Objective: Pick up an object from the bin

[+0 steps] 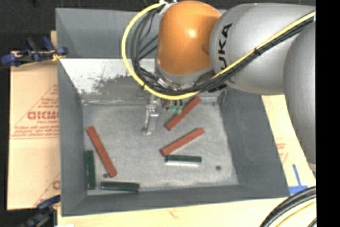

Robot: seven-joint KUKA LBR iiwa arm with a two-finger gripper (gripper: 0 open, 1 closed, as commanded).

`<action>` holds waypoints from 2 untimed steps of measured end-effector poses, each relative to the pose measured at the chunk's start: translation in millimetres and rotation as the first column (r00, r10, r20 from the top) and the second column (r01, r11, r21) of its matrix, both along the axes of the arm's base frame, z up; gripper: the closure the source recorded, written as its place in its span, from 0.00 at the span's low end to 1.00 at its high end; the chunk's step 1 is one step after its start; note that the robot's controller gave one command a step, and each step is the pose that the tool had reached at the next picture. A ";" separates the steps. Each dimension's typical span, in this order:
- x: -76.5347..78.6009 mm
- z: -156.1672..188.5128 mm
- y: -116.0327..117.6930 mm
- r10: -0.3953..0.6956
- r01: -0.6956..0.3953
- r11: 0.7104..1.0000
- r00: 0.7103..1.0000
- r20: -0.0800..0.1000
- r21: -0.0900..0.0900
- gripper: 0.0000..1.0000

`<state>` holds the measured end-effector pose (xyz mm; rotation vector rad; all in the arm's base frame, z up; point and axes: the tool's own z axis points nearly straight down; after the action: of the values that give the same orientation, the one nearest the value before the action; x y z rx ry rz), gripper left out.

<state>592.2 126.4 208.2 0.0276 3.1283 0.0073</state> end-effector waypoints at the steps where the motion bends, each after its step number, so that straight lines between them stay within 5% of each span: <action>1: 3.1 -42.7 -18.6 -0.022 0.022 1.000 1.000 -0.011 -0.005 0.00; 2: 2.4 -50.3 -21.4 -0.018 0.017 1.000 1.000 -0.012 -0.004 0.00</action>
Offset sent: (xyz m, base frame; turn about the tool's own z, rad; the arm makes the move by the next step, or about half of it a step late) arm 0.0018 -0.0693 -0.0913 -0.0412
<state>594.6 105.0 157.9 0.0552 3.1399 0.0015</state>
